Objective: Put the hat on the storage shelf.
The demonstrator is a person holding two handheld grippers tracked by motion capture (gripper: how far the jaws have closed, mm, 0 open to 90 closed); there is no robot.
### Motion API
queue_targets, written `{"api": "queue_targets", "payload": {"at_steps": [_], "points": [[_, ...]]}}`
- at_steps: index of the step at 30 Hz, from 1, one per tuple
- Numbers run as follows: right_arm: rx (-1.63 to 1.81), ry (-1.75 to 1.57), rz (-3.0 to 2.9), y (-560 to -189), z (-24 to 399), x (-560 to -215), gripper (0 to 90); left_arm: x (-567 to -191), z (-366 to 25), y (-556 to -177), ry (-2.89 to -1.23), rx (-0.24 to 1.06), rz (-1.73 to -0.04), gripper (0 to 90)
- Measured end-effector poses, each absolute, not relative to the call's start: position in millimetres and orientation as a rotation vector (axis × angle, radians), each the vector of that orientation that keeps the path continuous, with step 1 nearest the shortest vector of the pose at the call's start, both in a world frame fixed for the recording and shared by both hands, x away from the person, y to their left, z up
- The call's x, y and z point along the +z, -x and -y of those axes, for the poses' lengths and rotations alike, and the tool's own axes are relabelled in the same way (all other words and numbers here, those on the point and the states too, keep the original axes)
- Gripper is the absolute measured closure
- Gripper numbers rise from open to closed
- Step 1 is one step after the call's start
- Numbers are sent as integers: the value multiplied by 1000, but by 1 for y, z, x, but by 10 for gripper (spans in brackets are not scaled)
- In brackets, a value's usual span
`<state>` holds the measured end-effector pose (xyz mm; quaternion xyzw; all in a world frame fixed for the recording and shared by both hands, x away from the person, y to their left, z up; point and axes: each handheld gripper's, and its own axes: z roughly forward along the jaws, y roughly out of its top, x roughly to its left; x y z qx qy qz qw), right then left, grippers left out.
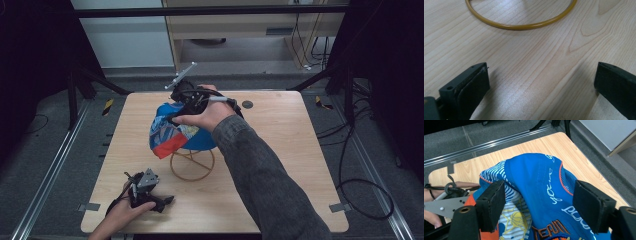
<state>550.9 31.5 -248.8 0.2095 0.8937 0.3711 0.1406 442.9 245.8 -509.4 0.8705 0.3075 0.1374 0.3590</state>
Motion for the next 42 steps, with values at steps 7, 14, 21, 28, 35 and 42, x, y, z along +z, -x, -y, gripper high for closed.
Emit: {"api": "queue_targets", "payload": {"at_steps": [7,14,21,28,35,42], "points": [[1080,-614,-2574,-548,-29,-247,214,-509,-246,-443,-2245,355,-793,0],[1071,-642,-2577,-547,-25,-248,134,-509,-246,-443,-2244,355,-795,0],[1077,-652,-2569,-545,-21,-249,98,-509,-246,-443,-2244,355,-795,0],[1085,-651,-2554,-542,-15,-248,68,-509,-246,-443,-2244,354,-795,0],[1099,-658,-2537,-538,-9,-245,65,-509,-246,-443,-2244,354,-795,0],[1107,-661,-2526,-536,-4,-243,64,-509,-246,-443,-2244,354,-795,0]]}}
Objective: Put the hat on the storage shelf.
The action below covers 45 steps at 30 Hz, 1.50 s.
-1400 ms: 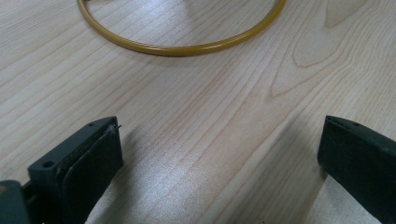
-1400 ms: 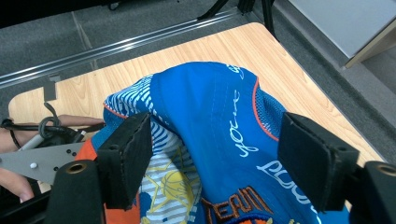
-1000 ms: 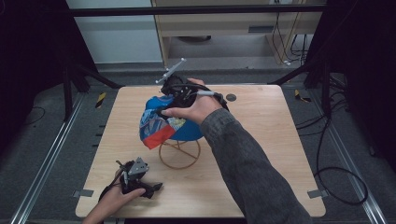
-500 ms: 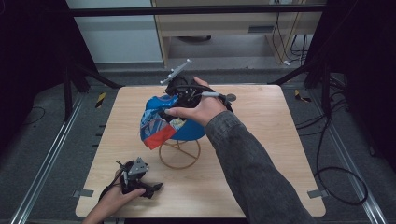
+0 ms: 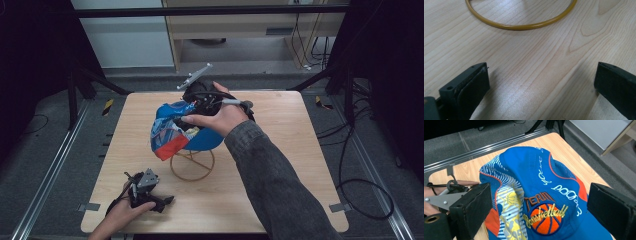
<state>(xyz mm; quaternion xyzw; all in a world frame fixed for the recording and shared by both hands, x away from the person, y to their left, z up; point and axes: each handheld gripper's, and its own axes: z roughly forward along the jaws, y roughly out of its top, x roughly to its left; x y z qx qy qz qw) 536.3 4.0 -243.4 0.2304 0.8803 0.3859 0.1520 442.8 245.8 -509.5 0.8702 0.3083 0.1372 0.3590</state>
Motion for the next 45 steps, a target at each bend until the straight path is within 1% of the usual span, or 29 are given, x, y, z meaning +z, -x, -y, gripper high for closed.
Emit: {"api": "queue_targets", "payload": {"at_steps": [22,36,45], "points": [[1137,-674,-2484,-525,20,-240,63,-509,-246,-443,-2244,353,-795,0],[1178,-704,-2425,-502,52,-245,57,-509,-246,-443,-2244,355,-796,0],[1187,-746,-2375,-488,82,-249,58,-510,-246,-442,-2242,356,-796,0]]}}
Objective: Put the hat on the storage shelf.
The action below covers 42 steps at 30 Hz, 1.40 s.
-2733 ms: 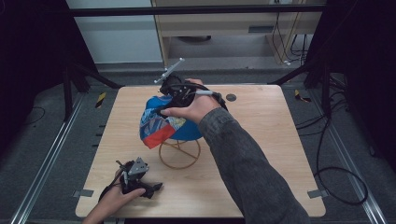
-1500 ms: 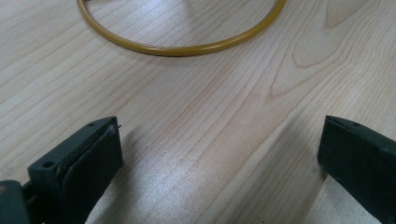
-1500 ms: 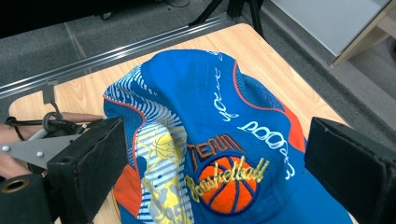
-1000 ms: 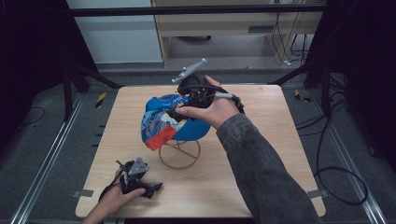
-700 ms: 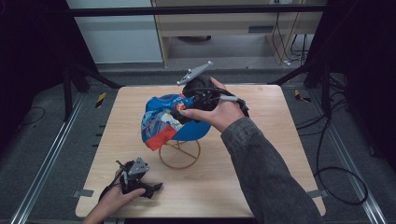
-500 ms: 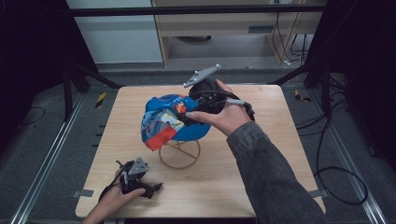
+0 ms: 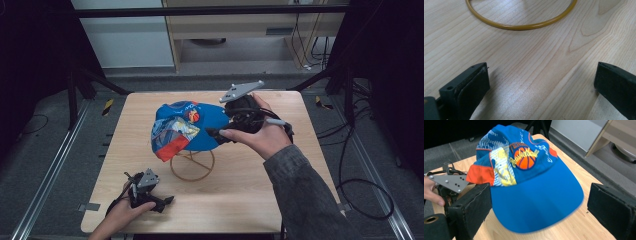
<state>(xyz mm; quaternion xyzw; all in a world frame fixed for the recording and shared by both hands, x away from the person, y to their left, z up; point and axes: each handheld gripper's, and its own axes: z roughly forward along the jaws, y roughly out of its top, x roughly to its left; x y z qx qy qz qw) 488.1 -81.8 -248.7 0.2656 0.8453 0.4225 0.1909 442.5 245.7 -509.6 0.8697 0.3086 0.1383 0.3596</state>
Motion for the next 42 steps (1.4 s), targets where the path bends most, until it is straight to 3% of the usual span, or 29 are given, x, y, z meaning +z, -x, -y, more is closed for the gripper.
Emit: {"api": "queue_targets", "payload": {"at_steps": [14,27,42], "points": [[1165,-868,-2307,-472,149,-277,53,-510,-246,-442,-2240,358,-797,0],[1164,-958,-2255,-469,183,-294,50,-510,-246,-442,-2244,357,-797,0],[1052,-1046,-2248,-472,198,-361,113,-510,-246,-442,-2244,357,-797,0]]}}
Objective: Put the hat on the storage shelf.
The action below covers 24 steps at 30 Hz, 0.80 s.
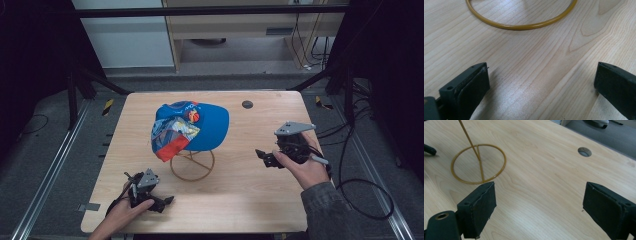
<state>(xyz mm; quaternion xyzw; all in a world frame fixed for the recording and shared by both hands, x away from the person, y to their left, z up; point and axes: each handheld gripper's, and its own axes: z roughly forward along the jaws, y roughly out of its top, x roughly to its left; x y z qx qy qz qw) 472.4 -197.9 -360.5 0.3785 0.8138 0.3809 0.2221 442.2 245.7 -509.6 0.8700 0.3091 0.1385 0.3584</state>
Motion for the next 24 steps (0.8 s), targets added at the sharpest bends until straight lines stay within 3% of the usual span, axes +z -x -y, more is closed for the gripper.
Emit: {"api": "queue_targets", "payload": {"at_steps": [24], "points": [[993,-1116,-2319,-482,186,-461,121,-510,-246,-442,-2244,357,-797,0]]}}
